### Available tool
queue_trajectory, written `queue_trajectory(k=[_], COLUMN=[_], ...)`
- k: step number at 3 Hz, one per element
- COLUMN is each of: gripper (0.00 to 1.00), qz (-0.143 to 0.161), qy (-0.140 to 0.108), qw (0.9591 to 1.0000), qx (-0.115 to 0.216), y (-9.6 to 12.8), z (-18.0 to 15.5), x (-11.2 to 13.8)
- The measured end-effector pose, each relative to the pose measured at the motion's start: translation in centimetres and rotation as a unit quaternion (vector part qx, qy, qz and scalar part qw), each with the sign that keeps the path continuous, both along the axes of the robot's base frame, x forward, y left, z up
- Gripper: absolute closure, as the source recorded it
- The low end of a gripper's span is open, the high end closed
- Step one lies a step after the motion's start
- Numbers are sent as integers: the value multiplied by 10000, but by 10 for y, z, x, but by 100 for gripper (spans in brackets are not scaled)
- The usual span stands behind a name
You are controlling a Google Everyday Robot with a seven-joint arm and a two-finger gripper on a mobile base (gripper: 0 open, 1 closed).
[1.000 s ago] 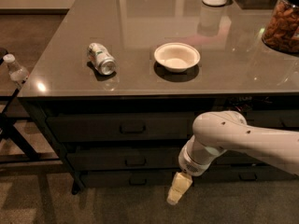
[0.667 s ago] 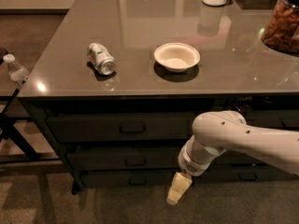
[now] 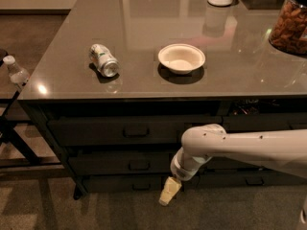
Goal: Open middle drawer
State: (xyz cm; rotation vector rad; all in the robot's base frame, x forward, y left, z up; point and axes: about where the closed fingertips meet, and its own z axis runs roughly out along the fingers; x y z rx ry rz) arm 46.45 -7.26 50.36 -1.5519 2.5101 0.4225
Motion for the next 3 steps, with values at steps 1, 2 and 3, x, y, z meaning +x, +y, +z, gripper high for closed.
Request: queue_trajectory(k=[1,2,3], gripper=[0,0,0], qz=[-7,-172,-336], qy=[-23,-266,-578], qw=[10000,9995,9978], qx=[-51,-32,-3], y=[3,8,9], z=[-9,-19,-23], x=[4,27,49])
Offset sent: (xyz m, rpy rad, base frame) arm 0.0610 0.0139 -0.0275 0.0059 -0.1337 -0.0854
